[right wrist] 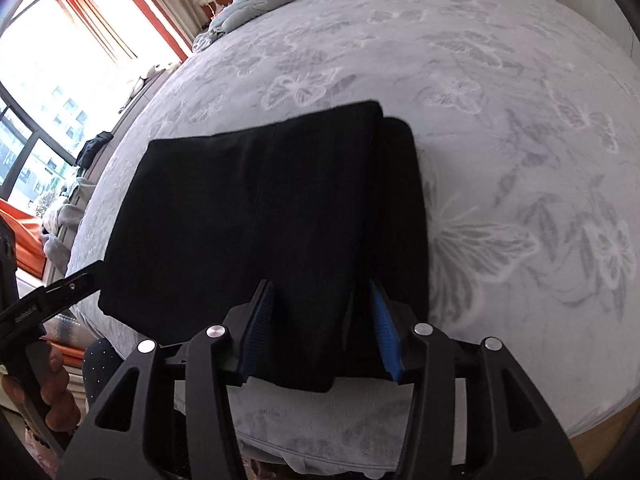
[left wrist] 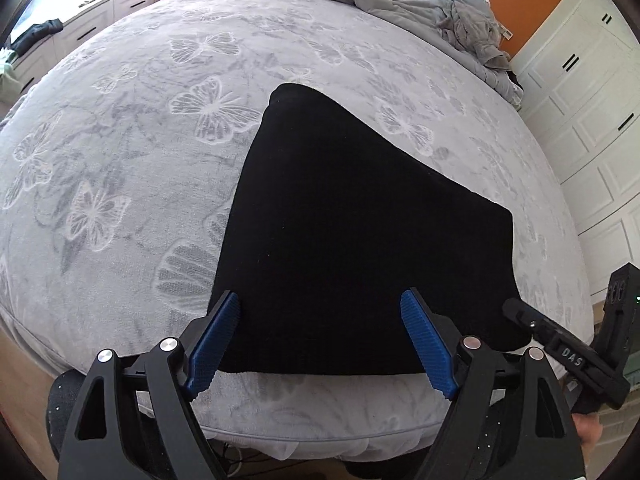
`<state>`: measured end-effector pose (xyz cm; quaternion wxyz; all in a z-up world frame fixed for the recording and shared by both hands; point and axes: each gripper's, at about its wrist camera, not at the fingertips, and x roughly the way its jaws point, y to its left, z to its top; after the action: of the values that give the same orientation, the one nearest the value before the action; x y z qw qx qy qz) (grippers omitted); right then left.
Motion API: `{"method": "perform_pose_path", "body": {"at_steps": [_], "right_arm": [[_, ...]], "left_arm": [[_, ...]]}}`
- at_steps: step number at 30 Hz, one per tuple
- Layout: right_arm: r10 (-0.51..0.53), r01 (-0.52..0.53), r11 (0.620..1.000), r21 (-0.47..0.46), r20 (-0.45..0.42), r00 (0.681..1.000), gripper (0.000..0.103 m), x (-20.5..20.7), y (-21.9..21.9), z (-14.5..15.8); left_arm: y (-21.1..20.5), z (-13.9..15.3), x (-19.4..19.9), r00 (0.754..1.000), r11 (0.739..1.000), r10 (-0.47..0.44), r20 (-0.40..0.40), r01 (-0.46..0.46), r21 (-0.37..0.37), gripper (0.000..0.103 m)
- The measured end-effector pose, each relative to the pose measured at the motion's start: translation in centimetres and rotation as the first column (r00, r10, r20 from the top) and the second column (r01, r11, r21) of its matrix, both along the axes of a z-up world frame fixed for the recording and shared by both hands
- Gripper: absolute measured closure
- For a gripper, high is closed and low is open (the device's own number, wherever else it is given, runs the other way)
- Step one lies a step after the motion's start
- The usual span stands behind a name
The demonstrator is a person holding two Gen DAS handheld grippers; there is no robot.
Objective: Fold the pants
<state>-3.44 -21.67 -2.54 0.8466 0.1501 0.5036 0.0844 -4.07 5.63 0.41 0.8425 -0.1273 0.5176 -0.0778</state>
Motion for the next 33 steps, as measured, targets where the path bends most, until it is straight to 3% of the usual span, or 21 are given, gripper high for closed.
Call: {"method": "perform_pose_path", "body": {"at_steps": [1,2,4,6,9,10,12,16,18,21,25,30,32,33], "right_arm": [[0.006,-0.006,1.0,-0.014,0.012,1.0,0.07,0.1,0.4,0.0],[0.022,-0.021,0.999,-0.028,0.029,0.999,0.086,0.1,0.8,0.8],[0.023,-0.022,1.0,-0.007,0.089,0.996,0.087,-0.3,0.7,3.6],[0.04,-0.032,0.998,-0.053,0.154,0.987,0.086,-0.7,0.9,6.0],[0.04,-0.03,0.983,-0.182,0.052,0.998,0.076,0.5,1.1,2.2],[0.028,-0.024,0.983,-0.181,0.021,0.999,0.072,0.5,0.9,0.7],[-0.022,0.025,0.996,-0.083,0.037,0.999,0.069,-0.2,-0.1,1.3],[-0.061,0.07,0.994,-0.079,0.11,0.992,0.059,-1.1,-0.6,4.2],[-0.072,0.081,0.993,-0.089,0.102,0.992,0.05,-1.0,-1.0,4.0],[-0.085,0.088,0.994,-0.069,0.047,0.995,0.045,-0.8,-1.7,2.6],[-0.1,0.1,0.995,0.005,0.005,0.995,0.034,-1.2,-2.4,0.7],[-0.111,0.119,0.979,0.167,-0.061,0.992,0.023,-0.4,-3.2,-2.2],[-0.129,0.139,0.965,0.221,-0.057,0.99,0.022,-0.2,-3.5,-2.8],[-0.137,0.145,0.962,0.232,-0.049,0.989,0.029,0.0,-3.5,-2.8]], "left_arm": [[-0.1,0.1,0.1,1.0,1.0,-0.006,0.005,0.006,0.02,0.022],[-0.4,0.1,0.1,1.0,0.999,-0.012,0.009,0.011,0.048,0.022],[-0.7,0.1,0.2,1.0,0.996,-0.023,0.013,0.022,0.082,0.022],[-0.7,0.1,0.1,0.999,0.996,-0.028,0.019,0.026,0.081,0.022],[-0.6,-0.1,0.1,0.999,0.997,-0.03,0.021,0.028,0.079,0.022],[-0.7,0.0,0.1,0.999,0.996,-0.031,0.02,0.03,0.082,0.022],[-0.7,-0.2,0.0,0.999,0.995,-0.034,0.021,0.031,0.09,0.022],[-0.5,-0.4,-0.2,0.999,0.995,-0.03,0.02,0.028,0.095,0.022],[-0.2,-0.6,-0.1,0.999,0.995,-0.026,0.018,0.024,0.092,0.022],[0.2,-0.7,-0.3,1.0,0.996,-0.025,0.014,0.024,0.081,0.022],[2.6,-1.1,-0.7,0.999,0.996,-0.046,0.015,0.047,-0.076,0.016],[6.5,-5.5,0.6,0.991,0.956,0.008,-0.13,-0.046,-0.291,0.016],[6.9,-6.2,0.9,0.991,0.94,0.022,-0.132,-0.065,-0.334,0.016],[6.7,-5.9,1.0,0.994,0.941,0.009,-0.113,-0.047,-0.336,0.016]]}}
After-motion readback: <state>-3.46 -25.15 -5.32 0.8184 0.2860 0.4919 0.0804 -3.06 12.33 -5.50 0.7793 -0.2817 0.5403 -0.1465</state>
